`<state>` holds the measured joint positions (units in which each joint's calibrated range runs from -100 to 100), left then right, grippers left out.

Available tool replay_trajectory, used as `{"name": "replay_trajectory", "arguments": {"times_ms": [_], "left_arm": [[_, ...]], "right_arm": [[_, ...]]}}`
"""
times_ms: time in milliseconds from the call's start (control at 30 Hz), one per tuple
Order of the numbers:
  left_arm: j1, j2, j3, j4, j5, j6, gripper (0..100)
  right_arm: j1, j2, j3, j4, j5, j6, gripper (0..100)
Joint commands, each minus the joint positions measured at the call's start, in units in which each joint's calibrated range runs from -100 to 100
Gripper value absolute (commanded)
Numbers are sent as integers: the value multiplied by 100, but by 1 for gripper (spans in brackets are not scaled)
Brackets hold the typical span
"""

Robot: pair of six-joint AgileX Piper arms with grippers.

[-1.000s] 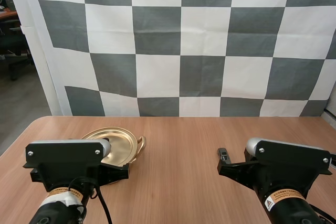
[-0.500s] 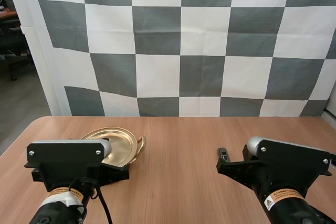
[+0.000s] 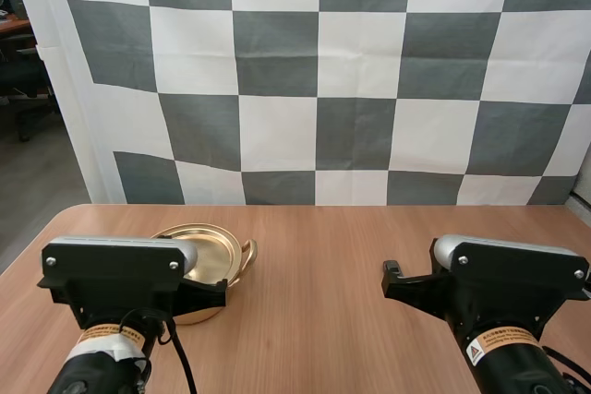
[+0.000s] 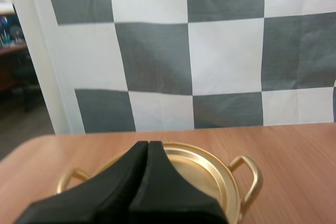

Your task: Open the pot, put the car inside, and close it

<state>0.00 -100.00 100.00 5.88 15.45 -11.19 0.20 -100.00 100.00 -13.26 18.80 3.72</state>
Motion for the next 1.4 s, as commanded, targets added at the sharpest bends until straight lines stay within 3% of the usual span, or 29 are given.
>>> {"name": "replay_trajectory", "arguments": {"times_ms": [0, 100, 233, 300, 367, 433, 567, 800, 967, 1100, 1167, 1367], "left_arm": [[0, 0, 0, 682, -3152, 347, 0], [0, 0, 0, 695, -5519, 579, 0], [0, 0, -161, 356, -5954, 834, 0], [0, 0, -449, 297, -4929, 1100, 0], [0, 0, -913, 206, -2916, 983, 0], [0, 0, -1432, 25, -880, 757, 0], [0, 324, -2429, -1, 1472, 475, 0], [0, 1758, -5180, -587, 4838, 409, 0], [0, 3275, -6782, -1361, 8312, 918, 0], [0, 4235, -7138, -1558, 8455, 1340, 0], [0, 4631, -6934, -1323, 8455, 1328, 0], [0, 5304, -5890, -945, 8455, 1318, 0]], "right_arm": [[5, 0, 0, -2918, -1982, -4, 0], [5, 0, 0, -3800, -3048, -14, 0], [5, 0, -428, -3995, -2946, -349, 0], [5, 0, -934, -3465, -2538, -152, 0], [5, 0, -1542, -2480, -1880, 218, 0], [5, 139, -2106, -1939, -1056, 280, 0], [5, 864, -3106, -1834, 293, 221, 0], [5, 2734, -4686, -1466, 3295, -686, 0], [5, 3869, -5286, -27, 5558, -1392, 0], [5, 4269, -5259, 1180, 6417, -1866, 0], [5, 4312, -5252, 1847, 6797, -2218, 0], [5, 4242, -5252, 2280, 7195, -2627, 0]]}}
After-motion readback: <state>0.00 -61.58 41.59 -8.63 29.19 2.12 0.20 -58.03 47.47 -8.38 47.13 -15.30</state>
